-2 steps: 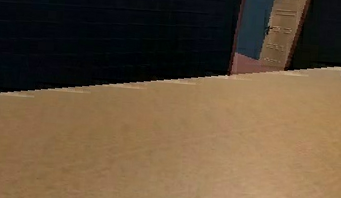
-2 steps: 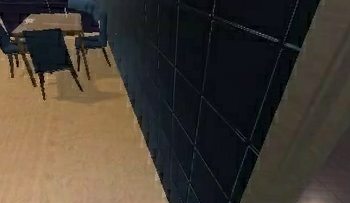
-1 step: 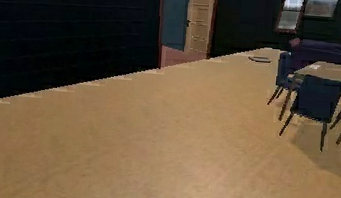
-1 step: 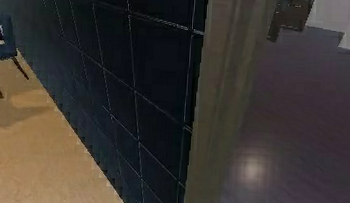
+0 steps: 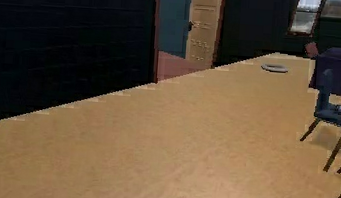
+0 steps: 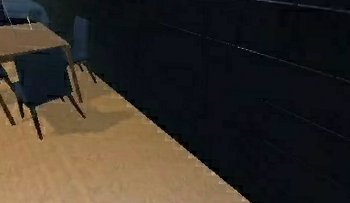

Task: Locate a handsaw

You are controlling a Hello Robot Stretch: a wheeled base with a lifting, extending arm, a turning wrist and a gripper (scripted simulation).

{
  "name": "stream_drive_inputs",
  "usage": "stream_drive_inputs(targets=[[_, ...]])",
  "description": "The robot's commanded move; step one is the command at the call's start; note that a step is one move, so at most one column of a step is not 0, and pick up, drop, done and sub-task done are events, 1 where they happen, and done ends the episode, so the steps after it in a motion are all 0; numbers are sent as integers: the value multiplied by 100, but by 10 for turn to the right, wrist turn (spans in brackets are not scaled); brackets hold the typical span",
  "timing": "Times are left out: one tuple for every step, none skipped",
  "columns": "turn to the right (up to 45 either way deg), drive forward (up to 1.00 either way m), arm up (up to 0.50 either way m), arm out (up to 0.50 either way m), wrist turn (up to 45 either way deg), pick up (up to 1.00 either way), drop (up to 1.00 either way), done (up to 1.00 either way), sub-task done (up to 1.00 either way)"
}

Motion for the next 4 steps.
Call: stream_drive_inputs(targets=[[0, 100, 0, 0, 0, 0, 0, 0, 0], [0, 100, 0, 0, 0, 0, 0, 0, 0], [30, 0, 0, 0, 0, 0, 0, 0, 0], [60, 0, 0, 0, 0, 0, 0, 0, 0]])
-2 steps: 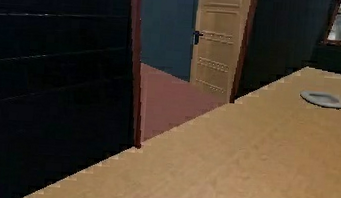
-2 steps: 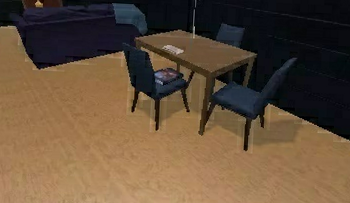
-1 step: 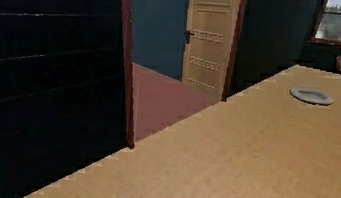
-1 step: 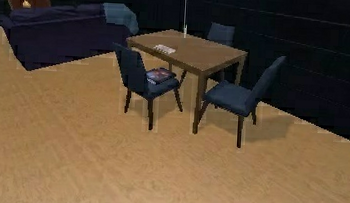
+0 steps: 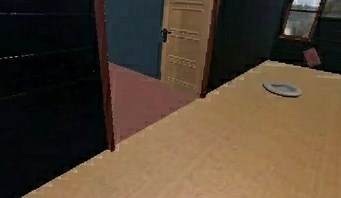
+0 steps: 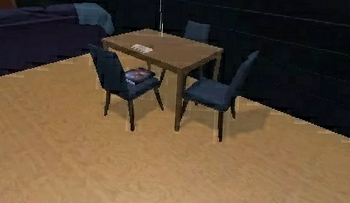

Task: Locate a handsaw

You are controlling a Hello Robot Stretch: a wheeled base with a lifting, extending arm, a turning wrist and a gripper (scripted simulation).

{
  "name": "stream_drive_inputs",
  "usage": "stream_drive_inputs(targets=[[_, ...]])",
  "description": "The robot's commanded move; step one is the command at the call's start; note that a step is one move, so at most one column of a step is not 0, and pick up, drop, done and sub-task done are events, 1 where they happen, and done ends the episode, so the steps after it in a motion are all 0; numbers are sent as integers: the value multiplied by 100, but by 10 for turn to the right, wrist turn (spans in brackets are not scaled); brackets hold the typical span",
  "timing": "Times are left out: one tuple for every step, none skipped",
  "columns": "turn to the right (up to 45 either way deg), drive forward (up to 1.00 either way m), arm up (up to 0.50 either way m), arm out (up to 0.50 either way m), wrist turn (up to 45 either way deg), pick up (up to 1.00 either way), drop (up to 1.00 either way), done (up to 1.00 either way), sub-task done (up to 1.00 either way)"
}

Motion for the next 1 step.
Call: stream_drive_inputs(targets=[[0, 100, 0, 0, 0, 0, 0, 0, 0]])
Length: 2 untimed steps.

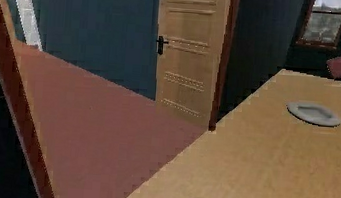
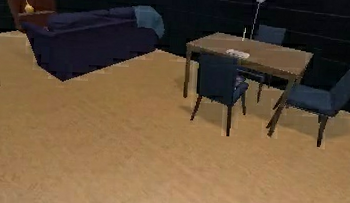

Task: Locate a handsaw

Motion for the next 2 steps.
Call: stream_drive_inputs(targets=[[0, 60, 0, 0, 0, 0, 0, 0, 0], [0, 35, 0, 0, 0, 0, 0, 0, 0]])
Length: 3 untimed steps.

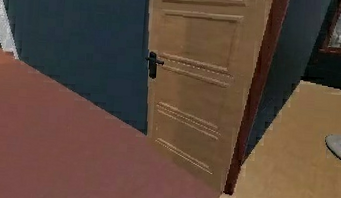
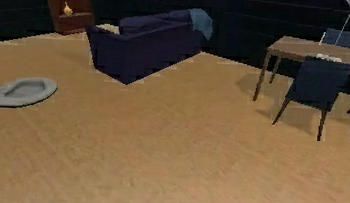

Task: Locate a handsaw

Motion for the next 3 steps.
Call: stream_drive_inputs(targets=[[-120, 0, 0, 0, 0, 0, 0, 0, 0], [0, 15, 0, 0, 0, 0, 0, 0, 0], [-390, 0, 0, 0, 0, 0, 0, 0, 0]])
